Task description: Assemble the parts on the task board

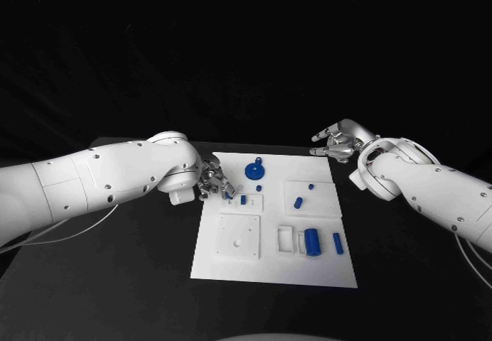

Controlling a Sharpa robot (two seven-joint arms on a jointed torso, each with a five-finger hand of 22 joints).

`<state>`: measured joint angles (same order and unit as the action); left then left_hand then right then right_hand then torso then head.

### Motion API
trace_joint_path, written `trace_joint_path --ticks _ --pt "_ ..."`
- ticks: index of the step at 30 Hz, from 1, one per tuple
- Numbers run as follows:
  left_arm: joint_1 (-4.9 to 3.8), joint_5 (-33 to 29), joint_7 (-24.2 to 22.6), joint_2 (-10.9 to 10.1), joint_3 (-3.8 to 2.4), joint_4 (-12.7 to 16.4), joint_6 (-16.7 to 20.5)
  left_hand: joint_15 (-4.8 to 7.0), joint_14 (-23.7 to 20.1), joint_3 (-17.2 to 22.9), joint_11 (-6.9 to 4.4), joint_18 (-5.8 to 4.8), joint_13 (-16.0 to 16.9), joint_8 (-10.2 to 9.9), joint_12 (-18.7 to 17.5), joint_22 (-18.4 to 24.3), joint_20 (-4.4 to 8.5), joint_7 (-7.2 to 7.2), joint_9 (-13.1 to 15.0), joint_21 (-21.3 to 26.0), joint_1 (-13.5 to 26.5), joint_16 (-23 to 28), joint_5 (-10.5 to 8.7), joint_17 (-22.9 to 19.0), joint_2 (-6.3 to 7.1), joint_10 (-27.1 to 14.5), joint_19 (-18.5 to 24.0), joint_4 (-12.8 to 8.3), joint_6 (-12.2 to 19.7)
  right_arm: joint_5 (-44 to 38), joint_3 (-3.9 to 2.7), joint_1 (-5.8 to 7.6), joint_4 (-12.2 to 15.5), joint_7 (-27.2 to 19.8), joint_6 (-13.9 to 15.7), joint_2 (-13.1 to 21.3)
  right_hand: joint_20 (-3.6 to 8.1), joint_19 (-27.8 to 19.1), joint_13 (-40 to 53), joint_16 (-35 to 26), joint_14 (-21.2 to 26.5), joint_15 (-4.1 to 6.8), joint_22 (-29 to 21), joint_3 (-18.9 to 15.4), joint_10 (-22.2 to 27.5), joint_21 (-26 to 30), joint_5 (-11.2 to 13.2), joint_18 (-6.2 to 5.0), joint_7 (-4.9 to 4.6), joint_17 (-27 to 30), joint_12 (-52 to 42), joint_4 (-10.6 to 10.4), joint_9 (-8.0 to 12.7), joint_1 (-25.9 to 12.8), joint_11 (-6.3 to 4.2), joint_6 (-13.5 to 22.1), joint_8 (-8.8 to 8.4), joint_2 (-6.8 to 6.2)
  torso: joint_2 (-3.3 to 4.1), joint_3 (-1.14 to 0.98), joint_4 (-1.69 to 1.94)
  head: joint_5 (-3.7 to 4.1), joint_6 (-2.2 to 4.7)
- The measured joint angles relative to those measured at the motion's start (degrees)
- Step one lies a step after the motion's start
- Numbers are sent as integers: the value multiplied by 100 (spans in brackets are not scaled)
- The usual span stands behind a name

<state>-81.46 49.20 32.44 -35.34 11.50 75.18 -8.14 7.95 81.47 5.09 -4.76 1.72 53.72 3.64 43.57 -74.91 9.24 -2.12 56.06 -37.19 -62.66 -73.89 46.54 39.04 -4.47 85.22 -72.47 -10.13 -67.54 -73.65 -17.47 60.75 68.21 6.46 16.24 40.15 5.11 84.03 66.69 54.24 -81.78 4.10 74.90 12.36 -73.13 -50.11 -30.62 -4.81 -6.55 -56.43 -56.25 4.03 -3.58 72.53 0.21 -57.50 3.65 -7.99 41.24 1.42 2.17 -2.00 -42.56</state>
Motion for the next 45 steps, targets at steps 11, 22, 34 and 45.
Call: trace_joint_path --ticks 11,22,34,45 --pt "-1 203 -3 142 1 -198 -288 -1 0 0 0 -1 0 -5 0 1 9 0 3 -1 0 0 -8 -2 0 0 9 0 0 -22 0 -1 -17 0 -2 11 0 0 0 0 0 0 0 0 0 0 0 0 0 0 0 0 0 0 0 0 0 0 -1 9 5 -2 -21" --pt "-1 258 -13 203 5 -228 -430 -2 -1 0 0 -1 1 -16 0 1 9 0 8 -2 0 0 13 -2 0 0 9 0 0 -35 0 -1 -22 0 -2 6 0 0 0 0 0 0 0 0 0 0 0 0 1 0 0 0 0 0 0 0 0 0 -1 8 10 -15 -21" --pt "1 269 -21 218 8 -233 -482 12 -32 0 -1 -1 1 -16 0 -3 8 0 6 -2 0 0 11 3 0 -1 9 0 0 -40 0 -1 -22 -1 -2 2 0 0 0 0 0 0 0 0 0 0 0 0 1 0 0 0 0 -17 0 1 0 -17 -1 8 7 -26 -40" --pt "3 276 -25 210 14 -219 -512 12 -33 0 -9 -1 1 -15 0 -2 8 1 11 -2 0 0 0 8 0 -9 9 0 1 -43 0 -1 -25 -2 -3 0 0 0 0 0 0 0 0 0 0 0 0 0 1 0 0 0 0 -23 0 1 0 -23 -1 5 6 -40 -49"
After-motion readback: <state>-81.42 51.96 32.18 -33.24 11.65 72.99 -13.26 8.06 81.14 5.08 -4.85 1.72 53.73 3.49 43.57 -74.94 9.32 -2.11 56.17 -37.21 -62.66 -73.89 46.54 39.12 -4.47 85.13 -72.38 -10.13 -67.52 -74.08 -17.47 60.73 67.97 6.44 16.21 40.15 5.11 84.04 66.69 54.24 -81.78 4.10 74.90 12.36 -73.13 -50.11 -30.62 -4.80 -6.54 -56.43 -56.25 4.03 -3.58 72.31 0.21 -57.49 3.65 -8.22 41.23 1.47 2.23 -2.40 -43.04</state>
